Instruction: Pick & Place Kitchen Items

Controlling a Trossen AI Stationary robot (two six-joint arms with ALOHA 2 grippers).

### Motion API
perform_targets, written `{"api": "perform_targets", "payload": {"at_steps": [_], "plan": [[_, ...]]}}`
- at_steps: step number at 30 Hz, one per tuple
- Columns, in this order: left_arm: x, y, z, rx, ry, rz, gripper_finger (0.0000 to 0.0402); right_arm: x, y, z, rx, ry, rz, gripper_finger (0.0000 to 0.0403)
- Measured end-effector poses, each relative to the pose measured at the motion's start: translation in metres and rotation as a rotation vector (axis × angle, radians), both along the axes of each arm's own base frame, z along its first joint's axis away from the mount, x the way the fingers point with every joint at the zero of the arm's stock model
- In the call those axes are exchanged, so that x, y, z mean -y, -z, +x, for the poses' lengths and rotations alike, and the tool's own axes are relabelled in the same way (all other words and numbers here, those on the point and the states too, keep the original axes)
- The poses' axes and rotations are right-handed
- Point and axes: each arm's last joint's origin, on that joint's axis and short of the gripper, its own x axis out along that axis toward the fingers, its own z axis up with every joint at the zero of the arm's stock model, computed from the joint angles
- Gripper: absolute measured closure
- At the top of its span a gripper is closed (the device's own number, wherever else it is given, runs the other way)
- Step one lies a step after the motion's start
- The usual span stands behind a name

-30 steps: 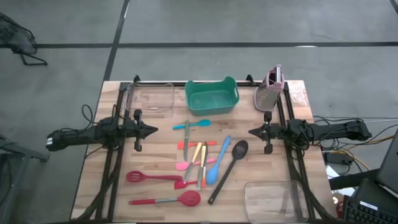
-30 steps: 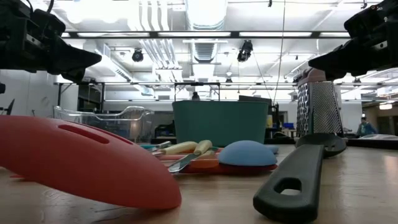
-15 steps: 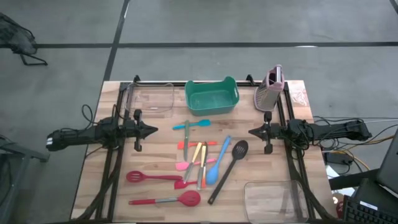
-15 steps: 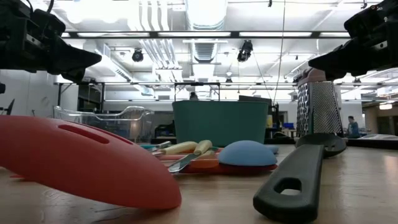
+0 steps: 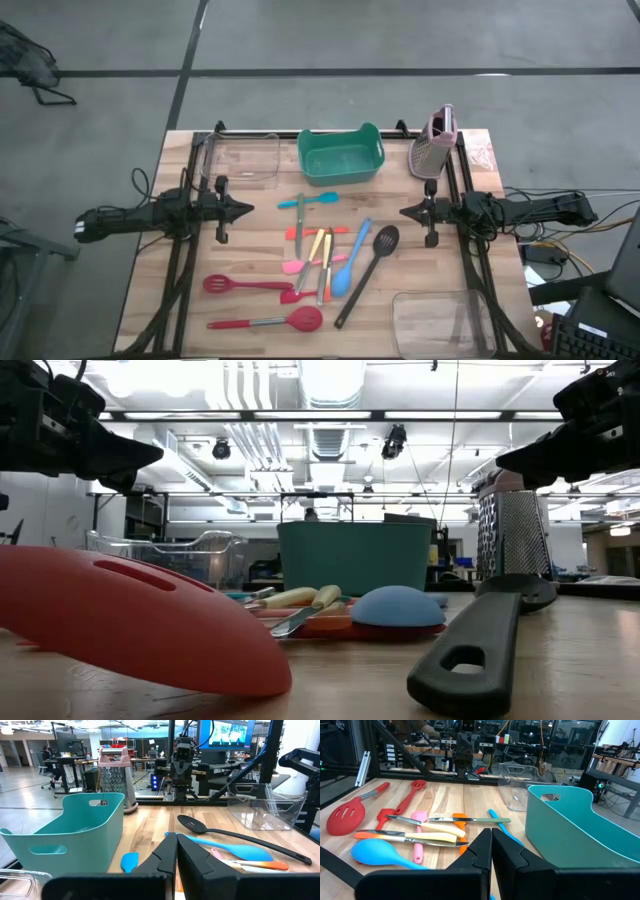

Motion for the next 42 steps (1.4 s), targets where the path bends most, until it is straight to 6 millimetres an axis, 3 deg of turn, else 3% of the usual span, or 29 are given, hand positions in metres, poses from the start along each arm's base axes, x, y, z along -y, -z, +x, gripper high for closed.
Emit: {"api": "perform_targets", "payload": {"at_steps": [7, 16, 21, 30, 35, 42], "plan": [[0.000, 0.000, 0.000, 0.000, 0.000, 0.000, 0.0383, 0.000, 0.000, 0.000, -0.001, -0.001, -0.015, 0.0394], [0.000, 0.000, 0.000, 0.000, 0.000, 0.000, 0.0383, 0.001, -0.001, 0.000, -0.015, 0.001, -0.288, 0.0394], [0.000, 0.000, 0.000, 0.000, 0.000, 0.000, 0.0383, -0.001, -0.012, 0.000, 0.130, -0.046, 0.086, 0.0394], [0.000, 0.000, 0.000, 0.000, 0.000, 0.000, 0.0383, -0.004, -0.031, -0.002, 0.319, -0.137, 0.136, 0.0394], [0.000, 0.000, 0.000, 0.000, 0.000, 0.000, 0.0383, -0.005, -0.041, 0.000, 0.421, -0.198, 0.348, 0.0394], [0.000, 0.000, 0.000, 0.000, 0.000, 0.000, 0.0383, -0.009, -0.037, 0.015, 0.363, -0.313, 0.417, 0.0394]]}}
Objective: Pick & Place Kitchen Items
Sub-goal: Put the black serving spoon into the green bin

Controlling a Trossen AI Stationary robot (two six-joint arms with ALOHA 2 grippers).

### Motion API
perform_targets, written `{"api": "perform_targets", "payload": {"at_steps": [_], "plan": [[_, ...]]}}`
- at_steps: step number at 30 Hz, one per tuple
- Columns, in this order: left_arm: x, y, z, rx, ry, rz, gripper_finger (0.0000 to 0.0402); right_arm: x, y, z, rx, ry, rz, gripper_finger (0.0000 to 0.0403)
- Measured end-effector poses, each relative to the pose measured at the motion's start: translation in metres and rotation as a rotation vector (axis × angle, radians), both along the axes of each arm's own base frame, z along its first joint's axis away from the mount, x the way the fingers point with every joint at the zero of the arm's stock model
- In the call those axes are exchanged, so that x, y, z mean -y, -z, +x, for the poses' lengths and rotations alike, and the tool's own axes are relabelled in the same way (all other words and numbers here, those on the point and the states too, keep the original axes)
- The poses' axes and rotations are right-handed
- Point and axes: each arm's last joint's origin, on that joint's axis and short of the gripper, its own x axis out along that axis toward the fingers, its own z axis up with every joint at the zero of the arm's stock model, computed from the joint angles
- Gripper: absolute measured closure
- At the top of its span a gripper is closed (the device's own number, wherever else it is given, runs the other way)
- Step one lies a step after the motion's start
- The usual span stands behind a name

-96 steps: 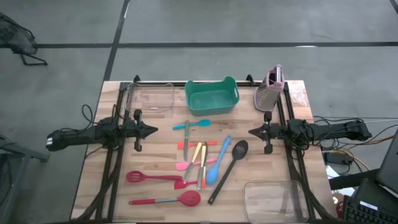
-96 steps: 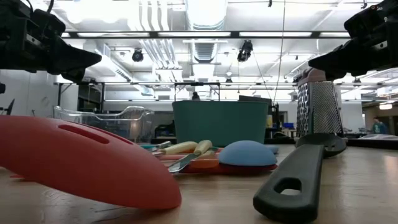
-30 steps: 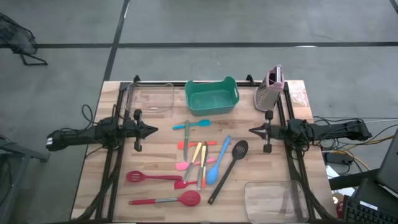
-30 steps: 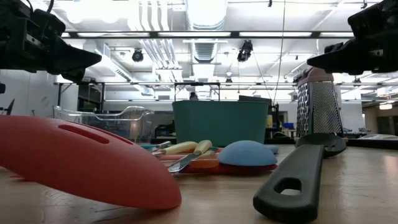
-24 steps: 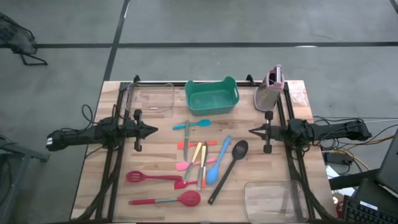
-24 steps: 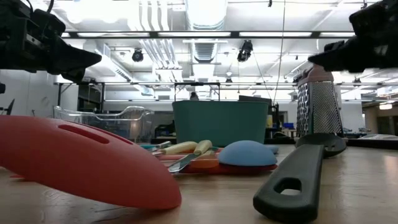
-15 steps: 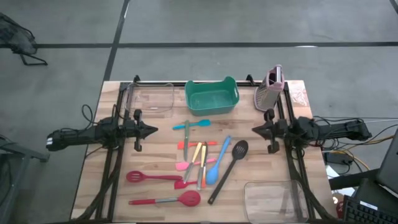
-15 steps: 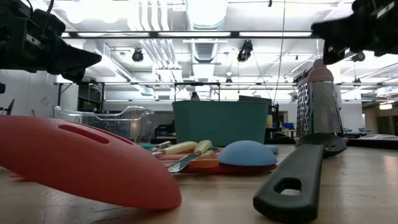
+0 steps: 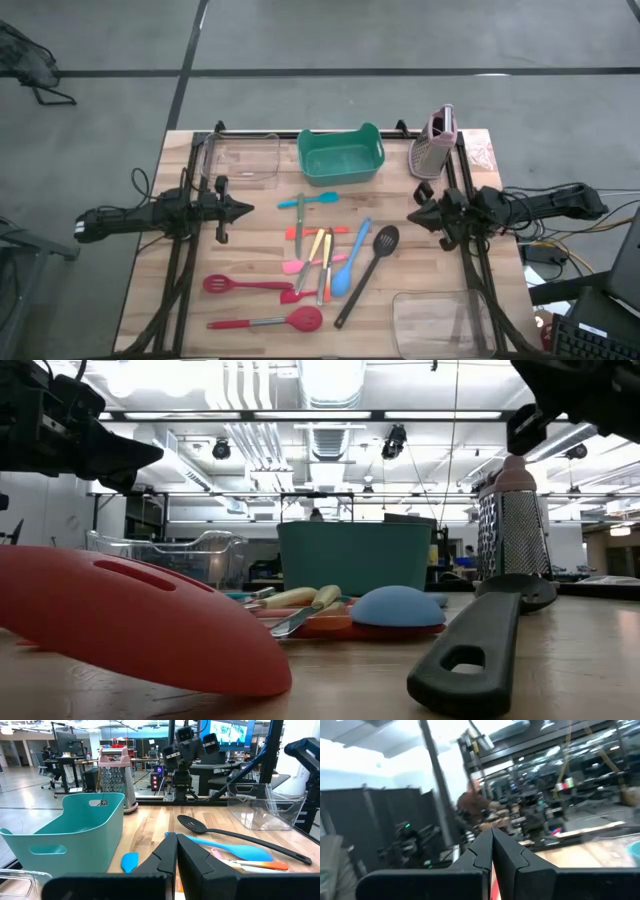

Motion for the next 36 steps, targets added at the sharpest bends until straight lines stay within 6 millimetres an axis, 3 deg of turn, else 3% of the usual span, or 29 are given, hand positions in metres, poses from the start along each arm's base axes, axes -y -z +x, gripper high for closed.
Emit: {"api": "perform_targets", "payload": {"at_steps": [6, 15, 21, 28, 36], "plan": [[0.000, 0.000, 0.000, 0.000, 0.000, 0.000, 0.0383, -0.002, -0.019, 0.020, -0.043, -0.018, 0.036, 0.0394], [0.000, 0.000, 0.000, 0.000, 0.000, 0.000, 0.0383, -0.016, -0.040, 0.074, -0.608, -0.076, -0.079, 0.0394], [0.000, 0.000, 0.000, 0.000, 0.000, 0.000, 0.0383, -0.032, -0.058, 0.110, -0.866, -0.127, -0.165, 0.0394], [0.000, 0.000, 0.000, 0.000, 0.000, 0.000, 0.0383, -0.057, -0.054, 0.152, -1.169, -0.210, -0.297, 0.0353], [0.000, 0.000, 0.000, 0.001, 0.000, 0.000, 0.0383, -0.086, -0.026, 0.194, -1.435, -0.344, -0.532, 0.0263]]}}
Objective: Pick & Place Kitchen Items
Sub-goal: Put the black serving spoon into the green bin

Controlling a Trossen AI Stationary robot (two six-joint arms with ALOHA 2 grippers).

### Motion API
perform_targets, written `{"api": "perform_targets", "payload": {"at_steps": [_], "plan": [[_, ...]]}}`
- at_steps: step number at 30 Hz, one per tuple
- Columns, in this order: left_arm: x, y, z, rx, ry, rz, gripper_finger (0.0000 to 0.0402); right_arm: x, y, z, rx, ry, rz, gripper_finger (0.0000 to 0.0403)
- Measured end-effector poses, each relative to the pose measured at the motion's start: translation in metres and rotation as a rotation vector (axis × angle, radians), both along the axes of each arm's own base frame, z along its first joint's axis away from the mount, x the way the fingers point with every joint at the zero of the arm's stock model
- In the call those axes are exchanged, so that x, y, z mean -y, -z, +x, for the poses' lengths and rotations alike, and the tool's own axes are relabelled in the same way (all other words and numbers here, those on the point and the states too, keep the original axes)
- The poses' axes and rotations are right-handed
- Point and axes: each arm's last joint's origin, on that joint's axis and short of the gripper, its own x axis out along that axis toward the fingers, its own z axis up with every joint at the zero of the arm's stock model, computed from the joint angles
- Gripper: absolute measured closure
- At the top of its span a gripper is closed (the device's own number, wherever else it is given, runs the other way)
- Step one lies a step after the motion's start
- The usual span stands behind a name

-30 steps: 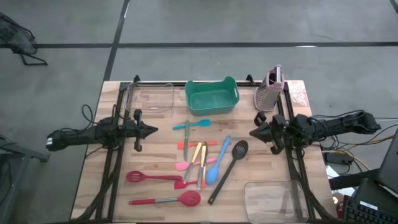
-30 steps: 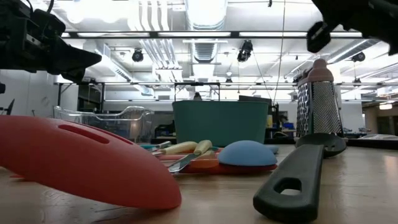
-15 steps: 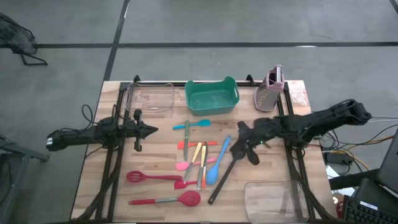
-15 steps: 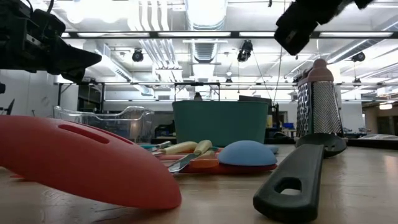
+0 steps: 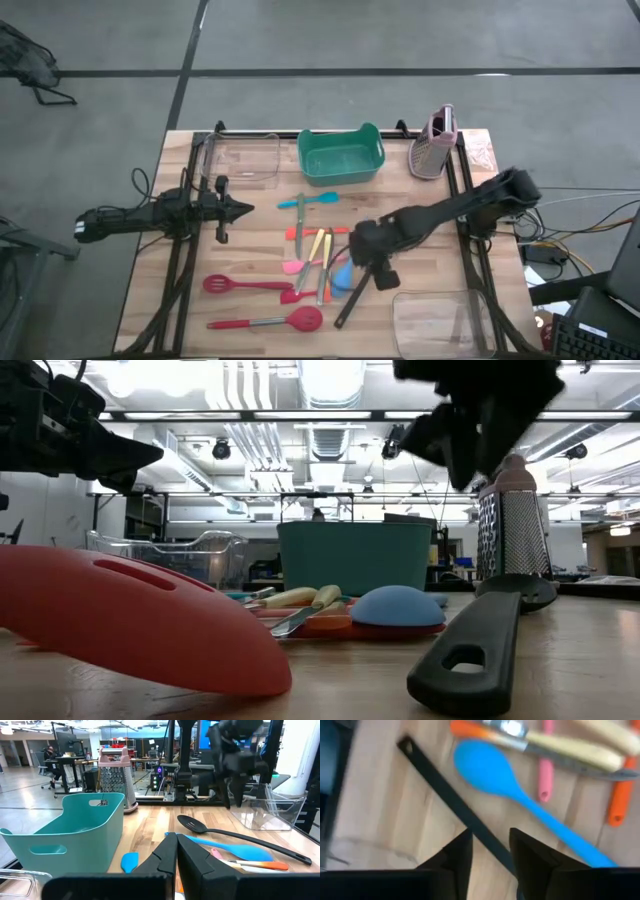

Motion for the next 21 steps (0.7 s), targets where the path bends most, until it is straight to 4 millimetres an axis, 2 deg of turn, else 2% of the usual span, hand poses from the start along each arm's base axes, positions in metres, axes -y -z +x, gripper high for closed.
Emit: {"api": "perform_targets", "payload": {"at_steps": [4, 10, 21], "plan": [[0.000, 0.000, 0.000, 0.000, 0.000, 0.000, 0.0383, -0.007, 0.023, 0.009, -0.126, -0.057, -0.049, 0.0229], [0.000, 0.000, 0.000, 0.000, 0.000, 0.000, 0.0383, -0.011, 0.051, 0.014, -0.191, -0.109, -0.100, 0.0204], [0.000, 0.000, 0.000, 0.000, 0.000, 0.000, 0.0383, -0.013, 0.083, 0.018, -0.256, -0.161, -0.181, 0.0227]]}}
